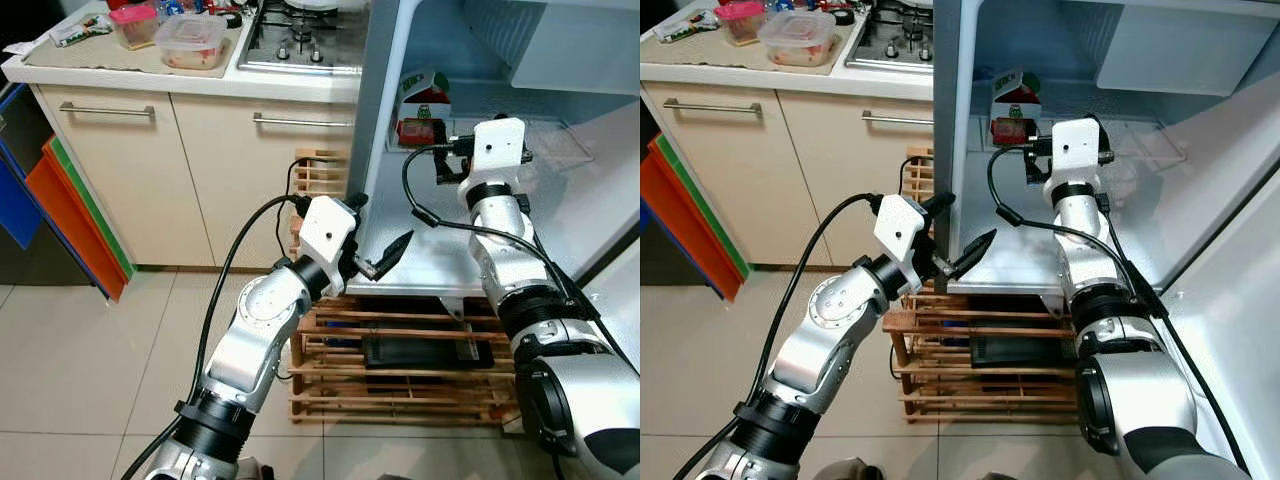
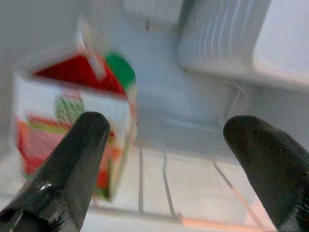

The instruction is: Restocking fridge

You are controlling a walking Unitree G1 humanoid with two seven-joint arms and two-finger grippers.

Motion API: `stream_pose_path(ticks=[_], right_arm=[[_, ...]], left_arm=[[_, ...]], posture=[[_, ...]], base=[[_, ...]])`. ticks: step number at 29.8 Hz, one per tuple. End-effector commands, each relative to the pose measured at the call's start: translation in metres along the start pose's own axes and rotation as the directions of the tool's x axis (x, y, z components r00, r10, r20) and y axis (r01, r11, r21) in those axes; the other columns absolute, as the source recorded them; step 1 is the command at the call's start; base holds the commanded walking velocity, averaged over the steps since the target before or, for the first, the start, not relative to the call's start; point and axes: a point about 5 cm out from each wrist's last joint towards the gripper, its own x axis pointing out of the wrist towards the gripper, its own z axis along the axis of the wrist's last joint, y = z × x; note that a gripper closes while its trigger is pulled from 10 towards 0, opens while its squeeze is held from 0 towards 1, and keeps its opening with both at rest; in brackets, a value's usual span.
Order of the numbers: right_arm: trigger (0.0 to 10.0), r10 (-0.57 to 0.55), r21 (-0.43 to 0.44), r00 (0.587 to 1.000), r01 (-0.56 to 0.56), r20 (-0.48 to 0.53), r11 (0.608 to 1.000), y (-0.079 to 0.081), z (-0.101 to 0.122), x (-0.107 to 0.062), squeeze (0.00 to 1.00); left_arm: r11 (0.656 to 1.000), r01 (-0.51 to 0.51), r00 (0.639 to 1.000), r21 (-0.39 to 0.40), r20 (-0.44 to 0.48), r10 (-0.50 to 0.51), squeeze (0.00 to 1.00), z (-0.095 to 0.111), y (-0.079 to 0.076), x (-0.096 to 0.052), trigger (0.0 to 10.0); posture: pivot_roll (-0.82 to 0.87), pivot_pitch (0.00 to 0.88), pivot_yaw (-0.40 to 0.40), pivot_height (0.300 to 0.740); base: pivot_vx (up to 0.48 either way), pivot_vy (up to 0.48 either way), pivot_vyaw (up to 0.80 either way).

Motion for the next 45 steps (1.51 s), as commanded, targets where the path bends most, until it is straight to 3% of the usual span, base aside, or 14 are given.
stream_pose_path(ticks=[1,5,6,11,12,13,15,22,26,27,30,32,35,45], right_arm=[[10.0,0.005,0.042,0.999,-0.006,0.032,0.999,-0.004,0.004,-0.006,0.00],[10.0,-0.017,0.087,0.997,0.011,0.070,0.996,-0.015,0.008,-0.037,0.00],[10.0,-0.017,0.087,0.997,0.011,0.070,0.996,-0.015,0.008,-0.037,0.00],[10.0,-0.012,0.103,1.000,0.011,0.013,0.995,-0.016,0.006,-0.076,0.00],[10.0,-0.012,0.103,1.000,0.011,0.013,0.995,-0.016,0.006,-0.076,0.00],[10.0,0.013,0.104,0.999,-0.009,-0.035,0.995,-0.012,-0.002,-0.094,0.00],[10.0,0.031,0.101,0.995,-0.022,-0.095,0.995,-0.009,-0.010,-0.111,0.00],[10.0,0.098,0.090,0.976,-0.082,-0.195,0.993,-0.001,-0.024,-0.139,0.00],[10.0,0.127,0.092,0.961,-0.107,-0.246,0.990,-0.005,-0.032,-0.158,0.00],[10.0,0.136,0.093,0.952,-0.114,-0.276,0.989,-0.008,-0.038,-0.169,0.00],[10.0,0.138,0.100,0.944,-0.112,-0.299,0.989,-0.011,-0.042,-0.176,0.00],[10.0,0.131,0.102,0.937,-0.103,-0.324,0.989,-0.017,-0.047,-0.184,0.00],[10.0,0.113,0.116,0.929,-0.076,-0.353,0.990,-0.021,-0.053,-0.190,0.00],[10.0,0.102,0.141,0.934,-0.057,-0.343,0.988,-0.013,-0.058,-0.169,0.00]], left_arm=[[0.994,-0.105,0.993,-0.003,-0.049,0.105,0.00,-0.006,0.014,-0.004,10.0],[0.969,-0.247,0.965,-0.022,-0.100,0.244,0.00,-0.015,0.036,-0.016,10.0],[0.969,-0.247,0.965,-0.022,-0.100,0.244,0.00,-0.015,0.036,-0.016,10.0],[0.939,-0.344,0.932,-0.014,-0.122,0.340,0.00,-0.019,0.048,-0.032,10.0],[0.939,-0.344,0.932,-0.014,-0.122,0.340,0.00,-0.019,0.048,-0.032,10.0],[0.929,-0.369,0.922,-0.011,-0.128,0.365,0.00,-0.021,0.050,-0.038,10.0],[0.927,-0.376,0.919,-0.018,-0.138,0.370,0.00,-0.023,0.049,-0.043,10.0],[0.941,-0.336,0.927,-0.028,-0.188,0.326,0.00,-0.027,0.039,-0.058,10.0],[0.903,-0.429,0.882,0.010,-0.210,0.422,0.00,-0.028,0.040,-0.084,10.0],[0.871,-0.491,0.847,0.028,-0.217,0.484,0.00,-0.028,0.041,-0.097,10.0],[0.842,-0.538,0.817,0.035,-0.225,0.531,0.00,-0.028,0.041,-0.108,10.0],[0.823,-0.563,0.788,0.071,-0.251,0.561,0.00,-0.031,0.036,-0.127,10.0],[0.837,-0.538,0.798,0.097,-0.262,0.543,0.00,-0.033,0.024,-0.138,10.0],[0.816,-0.562,0.785,0.134,-0.222,0.578,0.00,-0.031,0.035,-0.118,10.0]], posture=[[0.03,0.036,-0.046,0.740],[0.02,0.036,-0.047,0.740],[0.02,0.036,-0.047,0.740],[0.01,0.037,-0.044,0.740],[0.01,0.037,-0.044,0.740],[0.01,0.036,-0.043,0.740],[0.01,0.032,-0.042,0.740],[0.02,0.028,-0.039,0.740],[0.03,0.030,-0.040,0.740],[0.03,0.031,-0.042,0.740],[0.03,0.033,-0.043,0.740],[0.03,0.034,-0.046,0.740],[0.03,0.041,-0.050,0.740],[0.03,0.041,-0.058,0.740]], base=[[0.000,0.000,0.00],[0.000,0.000,0.00],[0.000,0.000,0.00],[0.000,0.000,0.00],[0.000,0.000,0.00],[0.000,0.000,0.00],[0.000,0.000,0.00],[0.000,0.000,0.00],[0.000,0.000,0.00],[0.000,0.000,0.00],[0.000,0.000,0.00],[0.000,0.000,0.00],[0.000,0.000,0.00],[0.000,0.000,0.00]])
